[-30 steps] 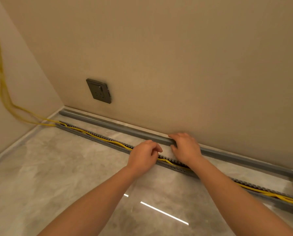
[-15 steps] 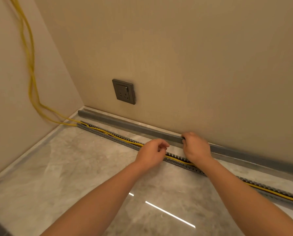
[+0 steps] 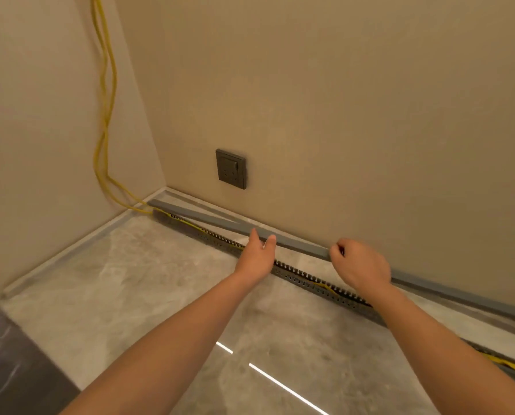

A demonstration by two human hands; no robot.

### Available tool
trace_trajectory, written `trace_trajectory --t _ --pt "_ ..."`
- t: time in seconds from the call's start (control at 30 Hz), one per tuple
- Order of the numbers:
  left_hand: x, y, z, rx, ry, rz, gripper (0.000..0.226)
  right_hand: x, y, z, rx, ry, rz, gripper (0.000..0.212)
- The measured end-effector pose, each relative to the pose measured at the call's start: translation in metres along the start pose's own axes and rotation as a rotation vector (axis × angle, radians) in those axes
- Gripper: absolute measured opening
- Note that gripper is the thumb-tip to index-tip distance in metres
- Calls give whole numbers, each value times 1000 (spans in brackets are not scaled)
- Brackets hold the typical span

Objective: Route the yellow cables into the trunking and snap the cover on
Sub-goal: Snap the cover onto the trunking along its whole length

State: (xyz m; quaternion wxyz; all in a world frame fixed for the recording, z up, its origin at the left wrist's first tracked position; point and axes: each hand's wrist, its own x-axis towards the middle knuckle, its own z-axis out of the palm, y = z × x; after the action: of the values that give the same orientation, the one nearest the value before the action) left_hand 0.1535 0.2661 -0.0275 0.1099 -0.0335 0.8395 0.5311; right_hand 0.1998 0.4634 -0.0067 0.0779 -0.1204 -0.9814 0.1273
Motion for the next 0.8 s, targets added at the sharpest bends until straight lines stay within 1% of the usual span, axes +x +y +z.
trace_trajectory --t 0.07,0.2,0.27,0.33,0.4,0.47,0.5,0.53,0.6,0.67,0.73,0.8 --pt "-8 -1 0 -33 34 -17 71 -8 1 -2 29 -57 -4 36" --pt "-27 -3 -5 -35 109 -7 65 -22 2 -1 47 -103 -20 36" --pt "-29 -7 -9 -111 181 -15 64 -29 6 2 54 -117 -39 37" --pt "-28 -11 -15 -241 252 -54 63 -34 10 5 30 -107 -50 38" --pt "-23 -16 -18 -407 299 -109 54 -36 11 5 -8 -105 -65 39" --pt "-19 -16 -21 -585 331 -165 33 -36 10 6 -24 -120 -75 39" --pt "-16 -17 -22 -637 348 -183 26 -34 9 6 -31 -128 -76 39" --pt "-13 -19 -24 -664 352 -200 24 -32 6 7 -37 -131 -71 39" --pt "-2 -22 -30 -692 318 -221 26 -24 -6 11 -44 -128 -66 41" --pt "8 -20 -35 -727 244 -232 27 -14 -28 18 -20 -129 -106 38" --pt "18 -17 -42 -741 165 -230 29 -4 -55 30 -2 -116 -227 32" --pt "35 -18 -57 -732 55 -240 37 7 -76 46 -63 -119 -394 37"
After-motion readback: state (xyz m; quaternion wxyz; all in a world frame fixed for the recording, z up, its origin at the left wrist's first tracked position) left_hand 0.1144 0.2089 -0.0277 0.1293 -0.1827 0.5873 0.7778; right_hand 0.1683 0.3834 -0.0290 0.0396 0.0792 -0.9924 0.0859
